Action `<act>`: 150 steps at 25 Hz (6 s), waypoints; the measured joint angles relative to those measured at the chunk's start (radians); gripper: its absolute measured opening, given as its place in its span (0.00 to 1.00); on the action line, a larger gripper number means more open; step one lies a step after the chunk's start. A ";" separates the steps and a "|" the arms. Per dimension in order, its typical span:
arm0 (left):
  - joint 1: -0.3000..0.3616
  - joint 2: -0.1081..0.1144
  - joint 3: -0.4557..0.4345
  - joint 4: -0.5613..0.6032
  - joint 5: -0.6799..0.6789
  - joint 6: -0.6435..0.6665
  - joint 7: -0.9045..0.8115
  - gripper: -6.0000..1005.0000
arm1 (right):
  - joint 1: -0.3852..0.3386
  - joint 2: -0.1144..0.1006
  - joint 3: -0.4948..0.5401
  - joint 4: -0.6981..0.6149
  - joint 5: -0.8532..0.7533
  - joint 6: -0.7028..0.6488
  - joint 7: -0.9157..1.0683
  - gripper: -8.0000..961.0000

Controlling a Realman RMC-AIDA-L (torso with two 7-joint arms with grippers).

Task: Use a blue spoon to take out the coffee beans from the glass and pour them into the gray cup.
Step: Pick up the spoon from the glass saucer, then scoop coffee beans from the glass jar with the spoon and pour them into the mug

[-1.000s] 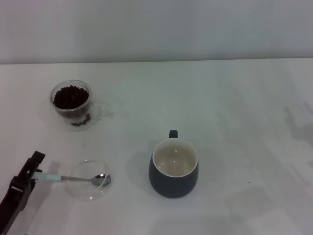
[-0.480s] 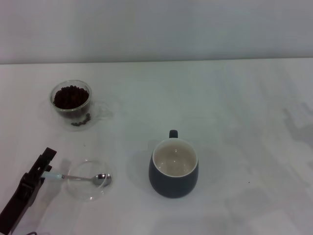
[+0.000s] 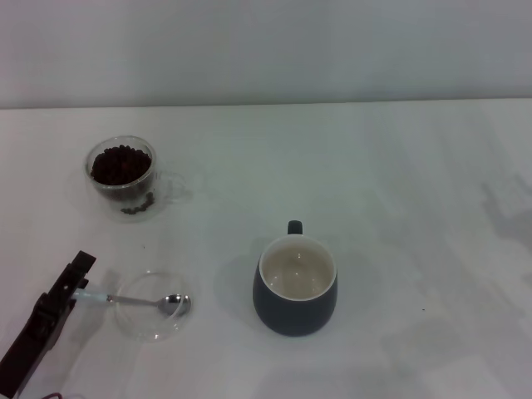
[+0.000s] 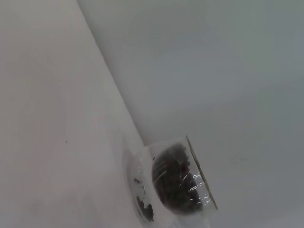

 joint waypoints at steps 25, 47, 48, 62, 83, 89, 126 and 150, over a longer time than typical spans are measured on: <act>-0.017 0.004 -0.006 0.026 -0.005 -0.056 -0.037 0.23 | 0.009 0.002 -0.014 -0.012 -0.001 0.005 -0.006 0.60; 0.004 0.017 0.001 0.137 -0.006 -0.019 -0.063 0.14 | 0.013 0.002 -0.015 -0.014 -0.001 0.010 -0.006 0.60; 0.010 0.019 0.004 0.156 -0.005 -0.011 -0.072 0.14 | 0.013 0.002 -0.016 -0.014 -0.001 0.010 -0.006 0.60; 0.029 0.139 0.097 0.525 0.020 -0.012 -0.385 0.14 | 0.013 0.003 -0.068 -0.038 -0.001 0.004 -0.003 0.60; -0.259 0.293 0.097 0.630 0.342 -0.400 -0.727 0.14 | 0.008 0.003 -0.141 -0.099 0.001 -0.014 0.002 0.60; -0.318 0.296 0.097 0.691 0.575 -0.485 -0.858 0.14 | 0.011 0.003 -0.161 -0.118 0.007 -0.009 0.003 0.60; -0.333 0.200 0.082 0.756 0.807 -0.614 -0.953 0.14 | 0.021 0.005 -0.151 -0.120 0.011 0.027 0.032 0.60; -0.293 0.158 -0.007 0.684 0.732 -0.625 -0.996 0.14 | 0.036 0.001 -0.137 -0.127 0.013 0.063 0.025 0.60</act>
